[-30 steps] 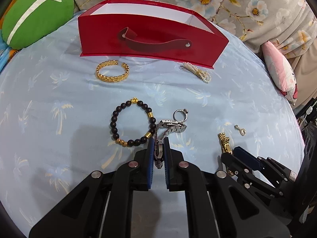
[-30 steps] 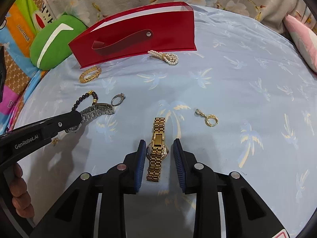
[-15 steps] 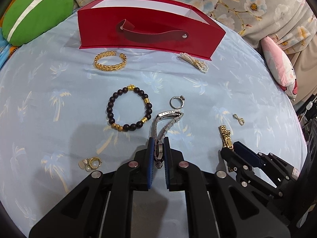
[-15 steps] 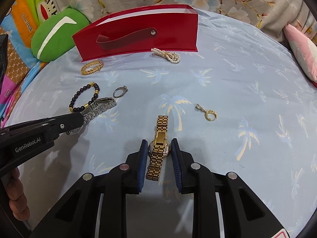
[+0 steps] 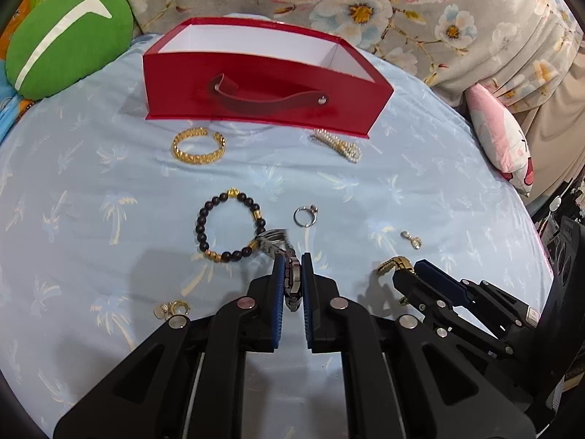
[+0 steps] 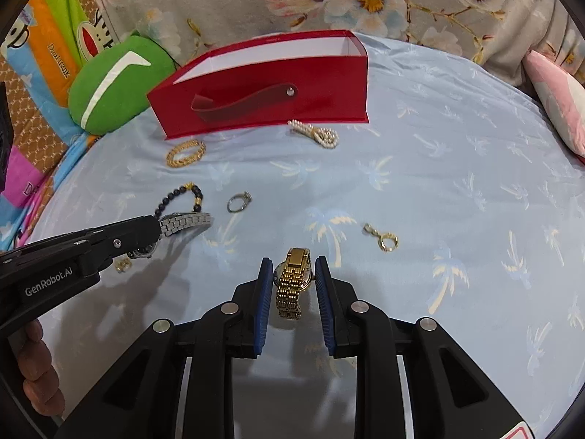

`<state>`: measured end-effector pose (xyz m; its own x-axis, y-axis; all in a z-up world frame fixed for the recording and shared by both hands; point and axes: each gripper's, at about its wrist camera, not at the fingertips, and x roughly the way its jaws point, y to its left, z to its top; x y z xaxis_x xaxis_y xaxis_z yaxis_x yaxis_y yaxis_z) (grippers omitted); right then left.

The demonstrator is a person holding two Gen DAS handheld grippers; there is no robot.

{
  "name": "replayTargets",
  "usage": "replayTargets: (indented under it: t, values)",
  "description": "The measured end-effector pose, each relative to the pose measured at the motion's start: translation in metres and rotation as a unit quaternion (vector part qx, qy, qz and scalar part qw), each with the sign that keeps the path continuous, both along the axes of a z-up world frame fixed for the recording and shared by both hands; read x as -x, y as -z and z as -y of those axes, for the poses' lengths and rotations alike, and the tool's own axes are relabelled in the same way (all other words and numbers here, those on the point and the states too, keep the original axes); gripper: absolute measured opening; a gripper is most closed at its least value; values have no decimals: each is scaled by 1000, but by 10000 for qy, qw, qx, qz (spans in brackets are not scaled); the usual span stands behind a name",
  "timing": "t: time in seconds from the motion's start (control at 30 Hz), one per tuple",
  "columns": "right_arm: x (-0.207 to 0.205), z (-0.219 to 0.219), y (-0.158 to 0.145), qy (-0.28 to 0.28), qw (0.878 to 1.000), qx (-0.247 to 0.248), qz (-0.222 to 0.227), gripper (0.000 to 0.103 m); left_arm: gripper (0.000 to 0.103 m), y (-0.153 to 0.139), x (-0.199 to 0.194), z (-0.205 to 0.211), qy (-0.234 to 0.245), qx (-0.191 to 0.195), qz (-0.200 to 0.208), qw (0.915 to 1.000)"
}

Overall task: Organize jewelry
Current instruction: 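Lift the gold watch with the right tool while the left tool carries the silver watch to the box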

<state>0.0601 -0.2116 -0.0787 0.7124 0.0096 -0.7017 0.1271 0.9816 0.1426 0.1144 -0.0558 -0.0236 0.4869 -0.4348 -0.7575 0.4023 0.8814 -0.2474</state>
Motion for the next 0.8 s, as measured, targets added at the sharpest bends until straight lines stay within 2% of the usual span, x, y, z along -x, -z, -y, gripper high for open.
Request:
replayTargets:
  t: [0.47,0.67,0.8]
  values:
    - [-21,-3,-53,-227,9980,64,578,22,8,-54,-13,-13,-188,127,618,9978]
    - [-51,-1,-88,-399,9949,141,915,22,8,-87,-37,-15,-279,96,1006,9945]
    - [-82,6,-116,-477,9921,173,1145,22,8,-112,-68,-12,-408,-5,1331,9903]
